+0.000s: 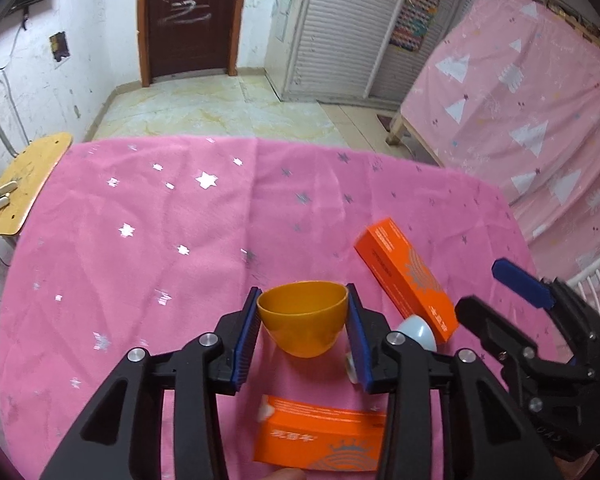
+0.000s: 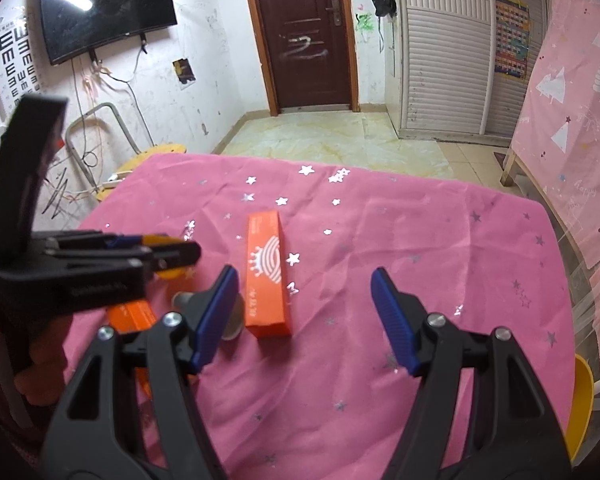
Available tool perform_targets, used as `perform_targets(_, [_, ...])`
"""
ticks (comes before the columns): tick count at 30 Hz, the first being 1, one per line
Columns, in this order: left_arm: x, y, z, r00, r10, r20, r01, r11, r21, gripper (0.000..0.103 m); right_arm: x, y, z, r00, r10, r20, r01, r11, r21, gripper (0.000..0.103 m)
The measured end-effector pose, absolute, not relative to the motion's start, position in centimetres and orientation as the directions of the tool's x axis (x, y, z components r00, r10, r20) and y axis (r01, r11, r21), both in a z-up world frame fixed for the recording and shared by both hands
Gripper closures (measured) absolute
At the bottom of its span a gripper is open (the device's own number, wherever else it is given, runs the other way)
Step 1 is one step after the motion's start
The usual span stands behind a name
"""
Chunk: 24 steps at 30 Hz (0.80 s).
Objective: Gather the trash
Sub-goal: 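Grasp the small orange cup with the left tool while the right tool grasps the orange box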
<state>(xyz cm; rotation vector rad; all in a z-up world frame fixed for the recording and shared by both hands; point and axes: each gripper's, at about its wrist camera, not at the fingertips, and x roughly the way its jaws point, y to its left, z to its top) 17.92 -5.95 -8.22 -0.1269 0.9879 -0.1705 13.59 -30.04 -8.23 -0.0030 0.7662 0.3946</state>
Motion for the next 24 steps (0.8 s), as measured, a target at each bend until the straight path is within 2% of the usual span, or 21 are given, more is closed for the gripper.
perform_targets(13, [17.4,-1.6,-5.7,0.604,-0.192,-0.773,0.022,0.974,-0.225,0.070,14.9,-27.2,-8.8,0.628,0.336,-0.702,-0.374,0.921,0.106,0.038])
perform_targets(14, [17.4,-1.4,-5.7,0.606,-0.195,-0.771,0.024,0.974,-0.227,0.070,15.1,-26.9,-8.8,0.626,0.333,-0.705,-0.375,0.921,0.102,0.045])
perform_targets(17, [17.2,-1.1,-5.7,0.610,-0.200,-0.767,0.027,0.972,-0.232,0.070,15.6,-26.2,-9.0,0.618,0.322,-0.717,-0.378,0.921,0.088,0.055])
perform_targets(21, [17.1,-0.6,-6.0,0.610,-0.206,-0.765,0.027,0.970,-0.240,0.070,16.4,-25.4,-9.4,0.605,0.313,-0.732,-0.382,0.921,0.078,0.063])
perform_targets(24, [17.1,-0.5,-6.1,0.611,-0.208,-0.764,0.027,0.970,-0.243,0.070,16.6,-25.0,-9.9,0.595,0.305,-0.744,-0.386,0.920,0.069,0.073])
